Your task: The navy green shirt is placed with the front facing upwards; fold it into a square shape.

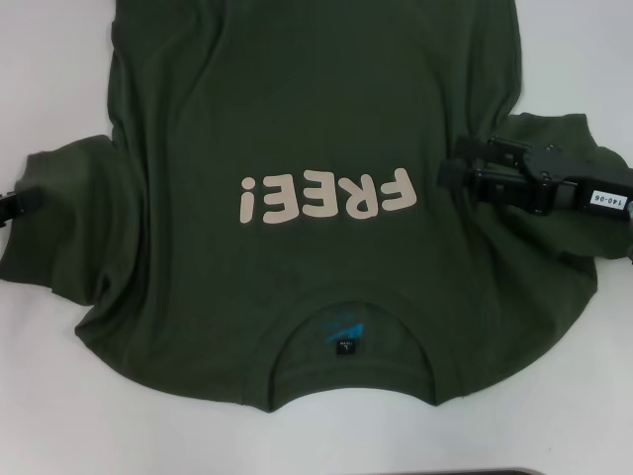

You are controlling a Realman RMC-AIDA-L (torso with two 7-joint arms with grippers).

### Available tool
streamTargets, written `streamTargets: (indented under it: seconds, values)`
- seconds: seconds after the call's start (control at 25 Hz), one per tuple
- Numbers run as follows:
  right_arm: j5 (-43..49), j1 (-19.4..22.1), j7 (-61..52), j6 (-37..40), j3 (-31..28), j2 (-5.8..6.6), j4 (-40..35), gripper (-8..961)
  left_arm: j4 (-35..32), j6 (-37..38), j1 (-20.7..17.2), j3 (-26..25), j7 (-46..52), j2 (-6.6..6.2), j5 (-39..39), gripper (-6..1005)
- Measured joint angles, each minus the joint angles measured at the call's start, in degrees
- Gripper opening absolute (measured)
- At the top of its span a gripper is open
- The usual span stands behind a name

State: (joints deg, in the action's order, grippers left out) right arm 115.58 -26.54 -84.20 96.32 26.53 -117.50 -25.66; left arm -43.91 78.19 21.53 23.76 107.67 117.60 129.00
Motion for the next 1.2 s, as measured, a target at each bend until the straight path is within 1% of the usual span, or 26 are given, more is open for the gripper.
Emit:
streamTargets:
  seconds: [0.08,0.28,0.4,0.6,0.96,1.2]
  values:
    - [0.0,0.0,0.0,0.0,0.0,0.00,0.0,912,-0.1,0.1,0.0,0.0,0.0,0.00,0.0,321]
    - [0.0,0.0,0.0,0.0,0.0,0.00,0.0,912,-0.1,0.1,0.0,0.0,0.0,0.00,0.1,98]
    - [0.0,0.0,0.0,0.0,0.0,0.00,0.0,912,-0.2,-0.5,0.0,-0.4,0.1,0.00,0.1,3]
    - [0.0,0.0,0.0,-0.2,0.0,0.00,-0.1,911,-0.7,-1.3,-0.4,-0.8,0.2,-0.06,0.1,5]
    - [0.0,-0.1,0.0,-0.3,0.0,-0.11,-0.1,911,-1.5,-3.0,-0.6,-3.2,1.0,-0.08,0.1,5]
    - [0.0,-0.1,0.0,-0.4,0.0,-0.18,-0.2,912,-2.5,-4.8,-1.1,-3.4,1.6,0.08,0.1,4]
